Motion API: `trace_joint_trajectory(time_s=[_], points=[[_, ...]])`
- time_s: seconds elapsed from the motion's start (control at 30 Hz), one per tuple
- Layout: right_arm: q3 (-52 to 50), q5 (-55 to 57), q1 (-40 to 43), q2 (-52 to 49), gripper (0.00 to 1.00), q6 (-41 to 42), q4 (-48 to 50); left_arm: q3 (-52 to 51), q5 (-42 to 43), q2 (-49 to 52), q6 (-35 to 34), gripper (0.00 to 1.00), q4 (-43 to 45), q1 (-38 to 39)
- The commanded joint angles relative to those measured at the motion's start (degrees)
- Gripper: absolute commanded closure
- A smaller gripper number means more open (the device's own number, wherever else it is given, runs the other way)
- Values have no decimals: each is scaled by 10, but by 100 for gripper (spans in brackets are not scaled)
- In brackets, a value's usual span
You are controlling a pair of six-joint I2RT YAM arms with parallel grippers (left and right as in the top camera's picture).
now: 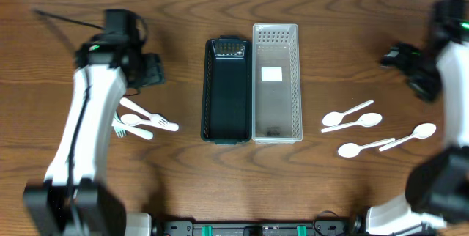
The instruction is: Pack container
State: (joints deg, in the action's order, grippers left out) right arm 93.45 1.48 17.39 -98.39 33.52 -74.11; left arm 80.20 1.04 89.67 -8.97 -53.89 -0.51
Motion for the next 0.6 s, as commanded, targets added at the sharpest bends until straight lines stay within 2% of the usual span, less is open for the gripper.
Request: trace_joint_trajectory(time_s=[0.0,0.1,0.23,0.4,0.57], points=[[2,31,43,57,1,130,-33,14,-6,-57,-1,23,-24,-12],[-34,33,76,90,1,136,-47,14,-2,-90,-1,22,-49,-12],[-121,43,102,105,1,136,-12,13,0,-110,-2,22,-70,-11],[-259,43,129,103,4,104,128,13,0,-110,-1,22,-71,-11],[-322,43,156,102,4,90,209,13,0,-107,-1,22,-71,-11]])
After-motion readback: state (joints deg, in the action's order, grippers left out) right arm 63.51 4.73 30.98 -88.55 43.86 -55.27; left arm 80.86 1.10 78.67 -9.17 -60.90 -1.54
